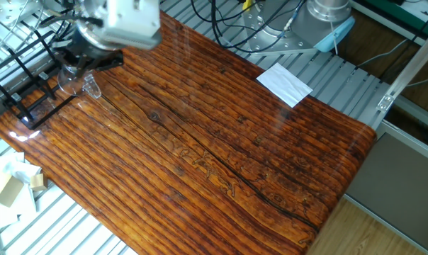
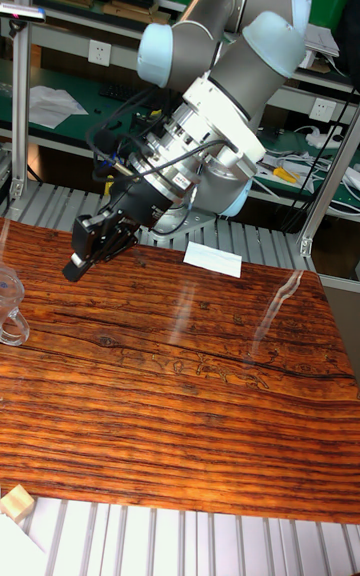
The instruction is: Take the cup off the cup rack
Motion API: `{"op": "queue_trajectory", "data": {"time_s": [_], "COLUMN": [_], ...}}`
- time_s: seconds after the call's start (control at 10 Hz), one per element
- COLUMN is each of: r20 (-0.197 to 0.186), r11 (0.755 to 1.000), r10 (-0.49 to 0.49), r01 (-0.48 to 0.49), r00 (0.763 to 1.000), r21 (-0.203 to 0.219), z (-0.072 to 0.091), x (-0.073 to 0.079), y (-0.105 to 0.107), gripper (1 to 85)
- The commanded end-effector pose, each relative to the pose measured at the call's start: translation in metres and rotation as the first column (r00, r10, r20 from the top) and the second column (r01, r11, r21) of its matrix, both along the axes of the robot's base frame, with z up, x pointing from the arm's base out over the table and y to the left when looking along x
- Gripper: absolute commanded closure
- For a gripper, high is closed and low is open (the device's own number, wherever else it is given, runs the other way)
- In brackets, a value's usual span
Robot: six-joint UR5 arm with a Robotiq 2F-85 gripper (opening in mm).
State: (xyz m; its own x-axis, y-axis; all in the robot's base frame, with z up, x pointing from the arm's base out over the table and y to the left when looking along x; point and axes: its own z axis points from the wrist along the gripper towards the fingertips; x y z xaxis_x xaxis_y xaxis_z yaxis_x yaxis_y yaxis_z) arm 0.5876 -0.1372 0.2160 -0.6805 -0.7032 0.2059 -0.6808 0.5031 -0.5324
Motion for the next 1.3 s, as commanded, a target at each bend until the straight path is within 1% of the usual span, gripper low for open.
{"op": "queue_trajectory", "data": {"time_s": [0.0,0.1,0.2,0.3,0.4,0.6,0.8,0.9,1.0,1.1,1.2], "r20": [0.017,0.019,0.022,0.016,0.011,0.011,-0.039,-0.052,-0.025,-0.047,-0.051], "r11": [1.000,1.000,1.000,1.000,1.000,1.000,0.999,0.998,0.995,0.999,0.999], "r10": [-0.010,-0.007,0.003,0.009,0.009,0.008,0.033,0.042,0.021,0.015,0.023], "r01": [0.010,0.007,-0.002,-0.009,-0.009,-0.008,-0.034,-0.045,-0.023,-0.017,-0.026], "r00": [1.000,1.000,1.000,1.000,1.000,1.000,0.999,0.998,0.999,0.999,0.998], "r21": [0.014,0.011,-0.008,-0.001,-0.010,-0.020,-0.021,-0.043,-0.098,-0.046,-0.046], "z": [-0.007,-0.007,-0.005,-0.006,-0.005,-0.004,-0.007,-0.005,0.005,-0.004,-0.004], "x": [-0.016,-0.015,-0.013,-0.014,-0.015,-0.015,-0.023,-0.024,-0.021,-0.026,-0.026], "y": [0.002,0.002,-0.002,-0.001,-0.002,-0.005,-0.003,-0.007,-0.020,-0.010,-0.009], "gripper": [84.7,84.7,84.7,84.7,84.7,84.7,84.7,84.7,84.7,84.7,84.7]}}
